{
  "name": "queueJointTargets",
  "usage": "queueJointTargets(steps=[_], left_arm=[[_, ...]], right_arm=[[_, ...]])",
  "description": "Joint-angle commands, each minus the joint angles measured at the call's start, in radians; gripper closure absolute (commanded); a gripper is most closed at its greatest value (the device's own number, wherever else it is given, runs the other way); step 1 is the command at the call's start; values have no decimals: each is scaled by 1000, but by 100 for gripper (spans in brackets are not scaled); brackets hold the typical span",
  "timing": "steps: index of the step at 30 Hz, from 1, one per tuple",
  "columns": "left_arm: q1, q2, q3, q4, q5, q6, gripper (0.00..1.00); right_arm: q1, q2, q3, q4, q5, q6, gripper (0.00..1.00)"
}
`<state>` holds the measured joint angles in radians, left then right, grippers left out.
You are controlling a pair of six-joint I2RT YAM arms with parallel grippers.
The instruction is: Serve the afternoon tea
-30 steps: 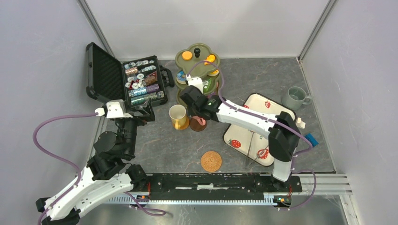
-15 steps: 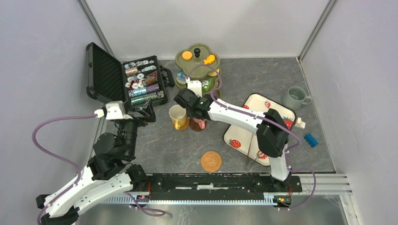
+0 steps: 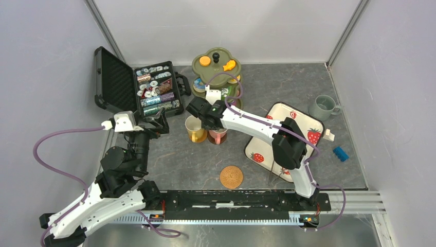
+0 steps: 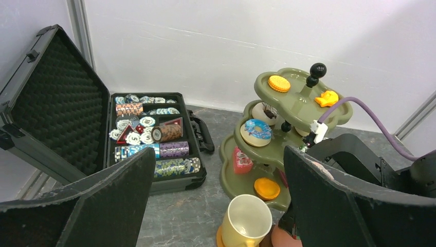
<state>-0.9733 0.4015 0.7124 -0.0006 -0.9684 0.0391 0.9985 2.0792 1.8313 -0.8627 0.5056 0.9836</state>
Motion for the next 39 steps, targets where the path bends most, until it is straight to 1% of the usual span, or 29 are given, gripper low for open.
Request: queueJointTargets(steps=[1,10,15,20,29,30,33,39], left_arm=[[-8,-8,-7,40,-23,43,0],[-13,-17,-8,47,-31,52,0],[-20,-24,-9,52,-42,64,0],[-24,-28,-10,60,-51,74,0],[-39,-33,-12,66,-56,87,0],[-40,-34,-11,67,-58,87,0],[-44,-38,-13,70,-58,90,0],[-53,-42,-13,75,-62,96,0]], right_arm=[[-1,9,88,2,61,31,100],[-2,28,98,4,72,24,100],[-1,43,102,17,47,9,100],[-2,49,99,18,63,7,100],[-1,63,89,38,42,-3,100],[-1,65,88,38,39,-3,99],[-1,64,80,41,37,-11,93],[2,55,63,39,35,-12,91]])
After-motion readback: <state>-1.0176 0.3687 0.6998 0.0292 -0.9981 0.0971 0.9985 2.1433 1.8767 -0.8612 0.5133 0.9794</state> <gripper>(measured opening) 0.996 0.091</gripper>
